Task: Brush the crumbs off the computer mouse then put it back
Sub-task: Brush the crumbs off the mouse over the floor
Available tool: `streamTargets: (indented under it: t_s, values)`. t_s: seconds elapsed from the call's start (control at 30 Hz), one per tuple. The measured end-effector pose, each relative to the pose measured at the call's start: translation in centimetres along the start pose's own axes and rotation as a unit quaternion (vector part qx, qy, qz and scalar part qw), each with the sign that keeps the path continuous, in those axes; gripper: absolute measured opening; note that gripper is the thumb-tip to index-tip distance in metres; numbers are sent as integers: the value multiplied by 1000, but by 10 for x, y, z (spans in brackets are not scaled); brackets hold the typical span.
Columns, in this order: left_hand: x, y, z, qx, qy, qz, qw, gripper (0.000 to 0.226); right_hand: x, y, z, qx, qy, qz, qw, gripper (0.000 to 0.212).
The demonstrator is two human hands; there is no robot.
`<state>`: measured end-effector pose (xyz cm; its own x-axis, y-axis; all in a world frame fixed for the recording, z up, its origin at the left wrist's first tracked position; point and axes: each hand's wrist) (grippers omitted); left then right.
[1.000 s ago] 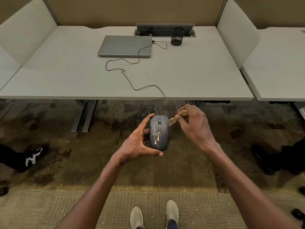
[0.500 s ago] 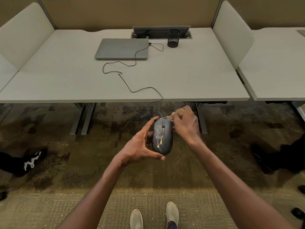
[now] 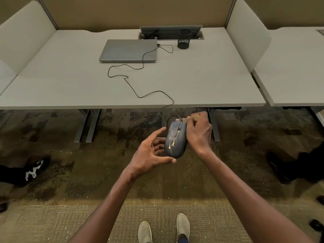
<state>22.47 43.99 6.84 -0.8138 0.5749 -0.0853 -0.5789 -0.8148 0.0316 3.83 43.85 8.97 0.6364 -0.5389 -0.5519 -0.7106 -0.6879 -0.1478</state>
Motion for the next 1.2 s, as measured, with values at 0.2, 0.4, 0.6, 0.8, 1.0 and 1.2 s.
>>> streamTargets:
  t_s: [0.2,0.4,0.6,0.8,1.0,1.2]
  values:
    - [36,-17,-8,41,-39,149,987,88,1,0,-4,31,28,44,998,19]
    - [63,-20,-17,74,-43,281,956,81,9,-8,-1,61,36,62,996,16]
    - [63,-23,-17,98,-4,327,940,74,12,-17,-2,77,49,73,993,13]
    - [49,-25,-10,99,-4,304,948,73,10,-22,0,74,74,64,992,14]
    - [30,-27,-9,85,-12,298,951,72,-5,-26,7,49,91,30,994,11]
    - [8,-27,-8,70,0,271,960,80,-36,-19,16,-44,-20,70,996,17]
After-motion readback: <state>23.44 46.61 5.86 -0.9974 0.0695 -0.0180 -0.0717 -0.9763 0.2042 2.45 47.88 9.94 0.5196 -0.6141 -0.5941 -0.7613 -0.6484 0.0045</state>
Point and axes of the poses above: each hand's wrist, its own y-axis towards the middle knuckle, its own x-axis out of the palm, z = x × y, and after that the axes turned 13 degrees about x, right-handed
